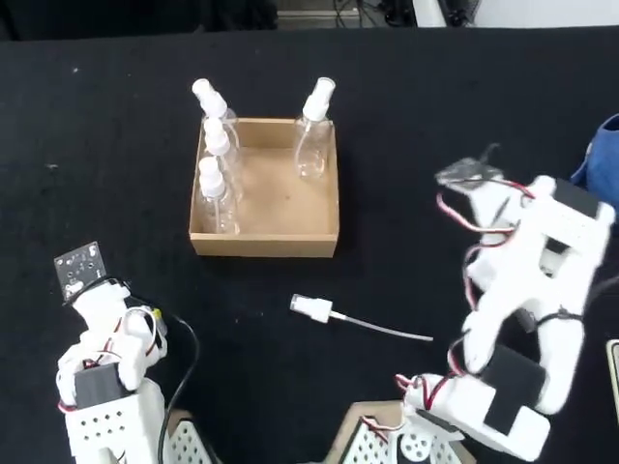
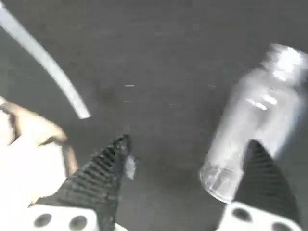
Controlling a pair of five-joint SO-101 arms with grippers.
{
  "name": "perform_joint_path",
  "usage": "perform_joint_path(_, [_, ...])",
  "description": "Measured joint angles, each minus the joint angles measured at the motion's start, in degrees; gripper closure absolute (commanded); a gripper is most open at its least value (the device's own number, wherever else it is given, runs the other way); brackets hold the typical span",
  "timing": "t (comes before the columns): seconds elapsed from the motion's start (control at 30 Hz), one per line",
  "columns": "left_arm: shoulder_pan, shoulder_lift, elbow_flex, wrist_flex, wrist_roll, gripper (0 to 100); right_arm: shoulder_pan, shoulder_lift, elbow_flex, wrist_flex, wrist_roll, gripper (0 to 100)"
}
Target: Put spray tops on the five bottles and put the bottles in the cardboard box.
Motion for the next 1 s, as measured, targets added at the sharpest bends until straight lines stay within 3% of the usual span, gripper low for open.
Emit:
perform_joint_path(0.23, [0.0,0.0,0.0,0.0,0.0,97,-12.4,-18.2,11.3,2.4,0.4,72.1])
perform_joint_path(0.43, [0.0,0.0,0.0,0.0,0.0,97,-31.9,-35.2,26.0,-1.1,-12.6,72.3])
perform_joint_path(0.63, [0.0,0.0,0.0,0.0,0.0,97,-52.7,-38.0,35.6,-7.5,-22.5,72.3])
perform_joint_path(0.77, [0.0,0.0,0.0,0.0,0.0,97,-57.8,-38.2,39.0,-12.4,-23.5,72.3])
perform_joint_path(1.0, [0.0,0.0,0.0,0.0,0.0,97,-58.6,-31.6,41.9,-23.1,-23.9,72.8])
